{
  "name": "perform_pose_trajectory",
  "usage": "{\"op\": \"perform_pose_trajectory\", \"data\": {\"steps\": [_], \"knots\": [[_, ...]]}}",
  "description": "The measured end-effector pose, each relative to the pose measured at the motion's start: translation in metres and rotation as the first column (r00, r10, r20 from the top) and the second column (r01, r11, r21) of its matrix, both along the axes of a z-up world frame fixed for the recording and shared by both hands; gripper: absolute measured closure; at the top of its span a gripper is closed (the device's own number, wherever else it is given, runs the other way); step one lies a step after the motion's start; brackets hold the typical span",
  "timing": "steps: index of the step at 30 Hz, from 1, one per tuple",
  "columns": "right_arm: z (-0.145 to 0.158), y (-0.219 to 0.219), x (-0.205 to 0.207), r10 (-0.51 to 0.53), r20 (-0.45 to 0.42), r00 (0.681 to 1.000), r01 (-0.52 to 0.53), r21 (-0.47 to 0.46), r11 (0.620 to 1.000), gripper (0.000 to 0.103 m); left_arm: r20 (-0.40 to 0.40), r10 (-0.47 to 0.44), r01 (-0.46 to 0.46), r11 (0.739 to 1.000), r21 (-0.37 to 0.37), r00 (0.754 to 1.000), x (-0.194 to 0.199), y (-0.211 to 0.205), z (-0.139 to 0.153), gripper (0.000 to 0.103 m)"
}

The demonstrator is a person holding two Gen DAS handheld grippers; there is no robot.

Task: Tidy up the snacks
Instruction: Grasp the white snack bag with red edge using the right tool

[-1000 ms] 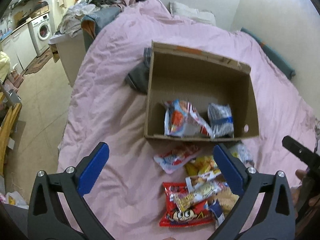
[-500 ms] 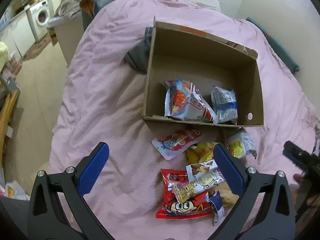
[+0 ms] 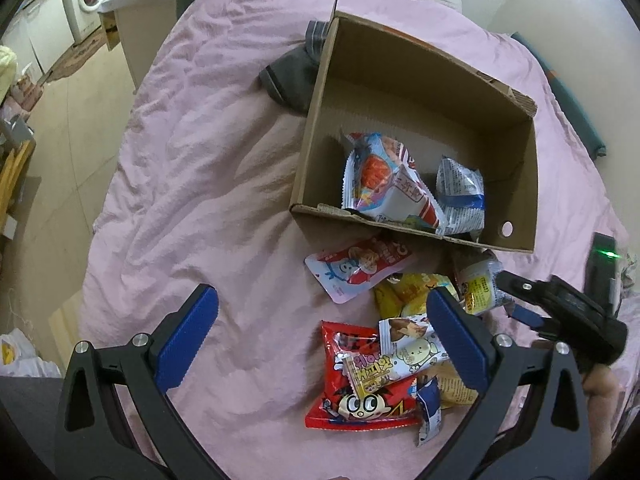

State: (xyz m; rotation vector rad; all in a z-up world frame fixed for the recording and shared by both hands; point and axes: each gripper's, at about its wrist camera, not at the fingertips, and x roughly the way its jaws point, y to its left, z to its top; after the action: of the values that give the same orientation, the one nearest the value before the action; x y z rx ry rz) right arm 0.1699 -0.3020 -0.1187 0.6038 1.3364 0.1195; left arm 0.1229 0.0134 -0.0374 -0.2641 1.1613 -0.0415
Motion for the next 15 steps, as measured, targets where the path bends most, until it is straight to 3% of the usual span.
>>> {"op": "perform_pose_trajectory", "data": {"steps": [7,8,9,12,15], "knots": [[-0.023,0.005,0.012,-0.019,-0.067,0.998,0.019,-0.001,1.0,0.001,-0.017,-0.012,0.012,1.0,-0.017,1.0,0.003,-0.005,-0.003,0.0],[-0.024,0.006,0.014,-0.019,-0.067,0.998,0.019,-0.007,1.0,0.006,-0.018,-0.014,0.014,1.0,-0.016,1.0,0.003,-0.006,-0.004,0.0],[-0.026,0.008,0.015,0.0,-0.074,0.997,-0.001,-0.01,1.0,0.019,-0.018,-0.015,0.014,1.0,-0.013,1.0,0.004,-0.006,-0.004,0.0],[-0.024,0.007,0.009,0.025,-0.065,0.998,-0.025,0.01,1.0,0.038,-0.017,0.0,0.0,1.0,0.002,1.0,0.004,-0.004,-0.005,0.0],[-0.016,0.001,0.001,0.027,-0.04,0.999,-0.026,0.012,1.0,0.049,-0.024,0.006,-0.006,1.0,-0.001,1.0,0.005,-0.002,-0.007,0.0]]}}
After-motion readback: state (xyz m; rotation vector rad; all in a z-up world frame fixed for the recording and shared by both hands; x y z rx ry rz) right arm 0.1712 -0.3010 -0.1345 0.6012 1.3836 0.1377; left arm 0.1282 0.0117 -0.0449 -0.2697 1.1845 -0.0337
